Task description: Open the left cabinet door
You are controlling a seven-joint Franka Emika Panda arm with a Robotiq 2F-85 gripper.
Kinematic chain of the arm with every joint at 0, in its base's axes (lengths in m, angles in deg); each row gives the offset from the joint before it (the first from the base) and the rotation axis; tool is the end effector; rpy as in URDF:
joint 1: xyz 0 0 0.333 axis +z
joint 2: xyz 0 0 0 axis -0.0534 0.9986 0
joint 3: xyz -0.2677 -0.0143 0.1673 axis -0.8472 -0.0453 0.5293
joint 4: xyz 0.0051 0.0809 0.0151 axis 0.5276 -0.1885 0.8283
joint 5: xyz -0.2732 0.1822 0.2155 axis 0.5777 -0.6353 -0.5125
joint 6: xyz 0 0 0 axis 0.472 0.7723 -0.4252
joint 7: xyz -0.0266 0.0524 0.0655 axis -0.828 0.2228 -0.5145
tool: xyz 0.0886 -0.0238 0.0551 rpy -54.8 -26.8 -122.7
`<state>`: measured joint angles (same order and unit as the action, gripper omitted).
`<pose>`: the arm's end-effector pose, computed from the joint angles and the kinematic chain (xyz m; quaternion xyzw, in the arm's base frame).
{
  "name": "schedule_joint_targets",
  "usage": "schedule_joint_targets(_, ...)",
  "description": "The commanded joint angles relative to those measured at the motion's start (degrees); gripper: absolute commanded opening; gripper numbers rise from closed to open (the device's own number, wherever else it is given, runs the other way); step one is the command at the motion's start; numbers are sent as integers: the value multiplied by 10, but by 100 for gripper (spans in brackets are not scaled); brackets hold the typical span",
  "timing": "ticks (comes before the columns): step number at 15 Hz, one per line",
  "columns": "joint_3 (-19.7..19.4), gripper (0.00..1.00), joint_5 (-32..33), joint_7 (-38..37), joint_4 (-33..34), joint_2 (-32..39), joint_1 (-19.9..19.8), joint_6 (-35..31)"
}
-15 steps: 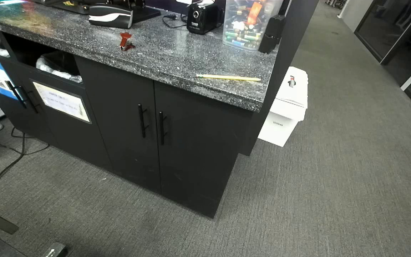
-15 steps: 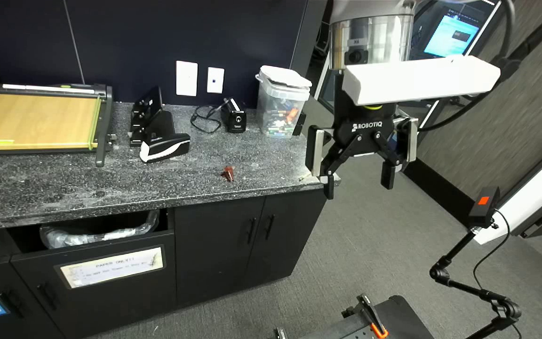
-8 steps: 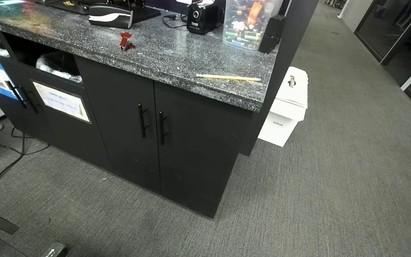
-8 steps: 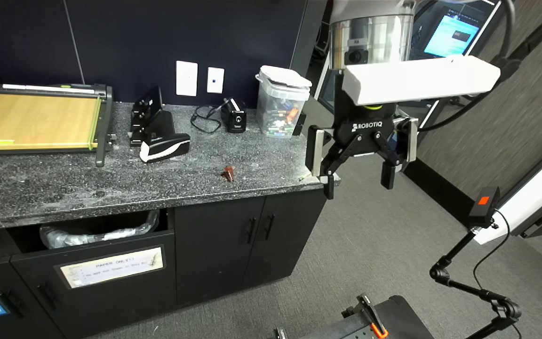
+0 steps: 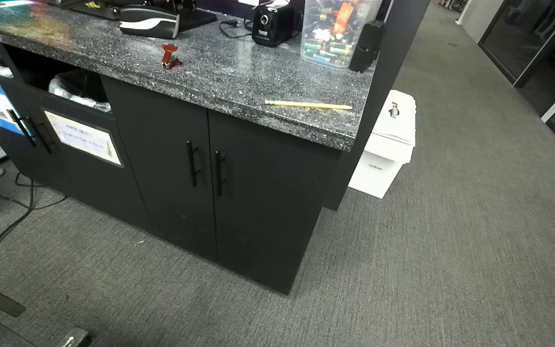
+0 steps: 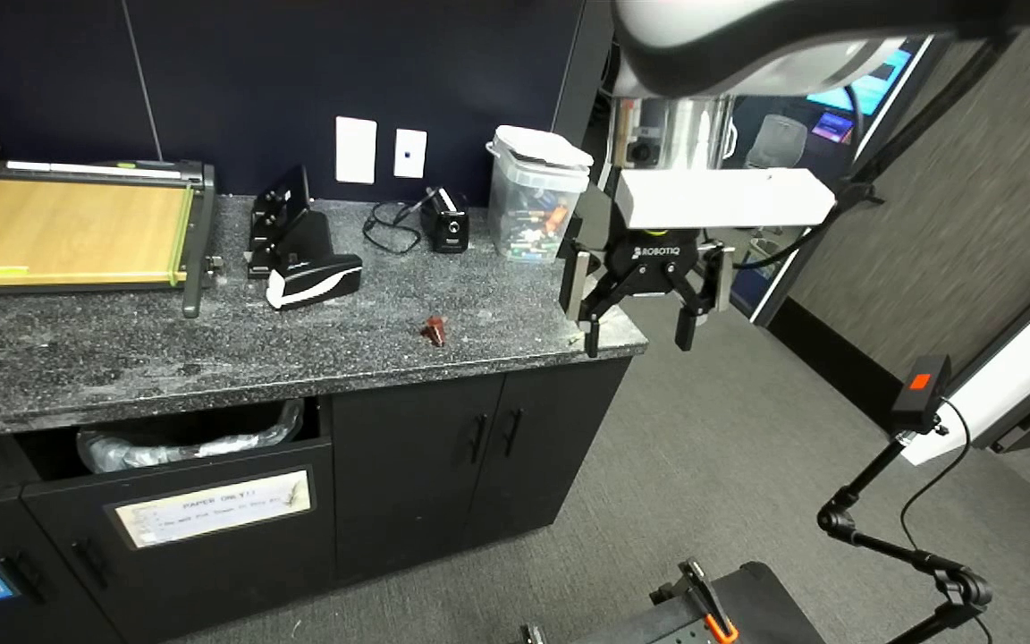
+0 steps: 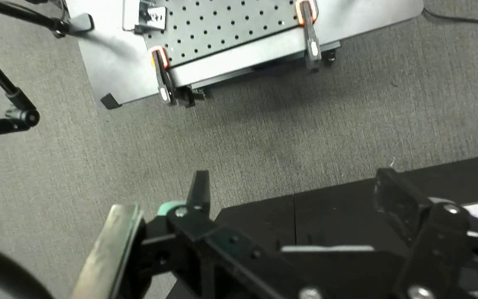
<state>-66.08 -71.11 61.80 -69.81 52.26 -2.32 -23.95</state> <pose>0.4916 0.1008 0.4968 0.9845 -0.1161 -0.0993 0.0857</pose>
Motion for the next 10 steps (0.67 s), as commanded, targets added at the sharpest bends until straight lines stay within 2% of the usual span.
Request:
schedule_joint_targets(1, -42, 100, 22, 33, 6, 81, -1, -120)
schedule_joint_targets(7, -104, 100, 41, 64, -6, 257, 0, -375)
schedule_joint_targets(10, -119, 100, 36, 78, 0, 356, 10, -501)
